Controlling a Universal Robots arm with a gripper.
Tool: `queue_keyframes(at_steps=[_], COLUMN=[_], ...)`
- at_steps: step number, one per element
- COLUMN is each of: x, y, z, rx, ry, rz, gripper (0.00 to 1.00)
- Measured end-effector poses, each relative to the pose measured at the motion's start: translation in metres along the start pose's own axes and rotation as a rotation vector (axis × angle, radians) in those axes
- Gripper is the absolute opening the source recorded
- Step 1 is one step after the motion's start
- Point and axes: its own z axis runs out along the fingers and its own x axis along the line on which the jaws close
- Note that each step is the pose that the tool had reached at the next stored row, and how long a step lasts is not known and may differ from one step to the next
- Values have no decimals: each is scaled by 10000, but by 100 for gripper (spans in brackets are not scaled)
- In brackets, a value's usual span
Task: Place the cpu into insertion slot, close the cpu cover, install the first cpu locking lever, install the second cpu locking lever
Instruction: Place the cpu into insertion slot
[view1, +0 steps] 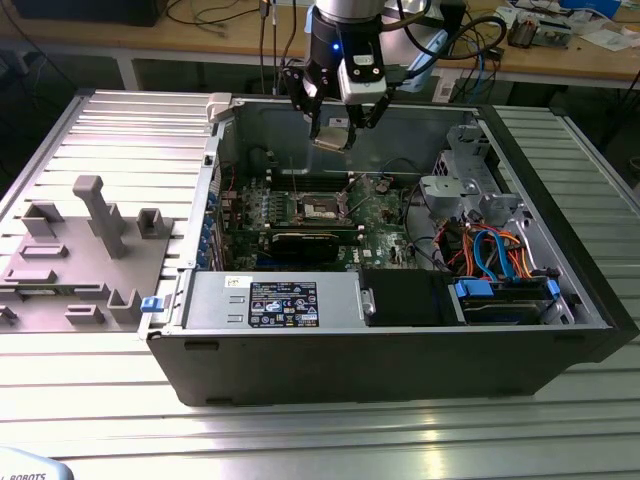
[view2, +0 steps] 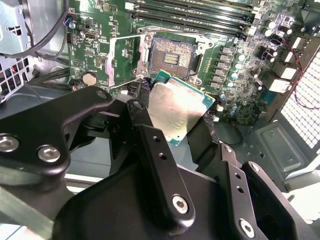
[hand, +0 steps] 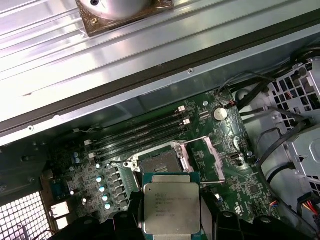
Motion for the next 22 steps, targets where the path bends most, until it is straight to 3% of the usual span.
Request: queue_keyframes(at_steps=[22], x=[0], y=[0], z=[3], rx=[-8], ry=[-38], rz=[422], gripper=[54])
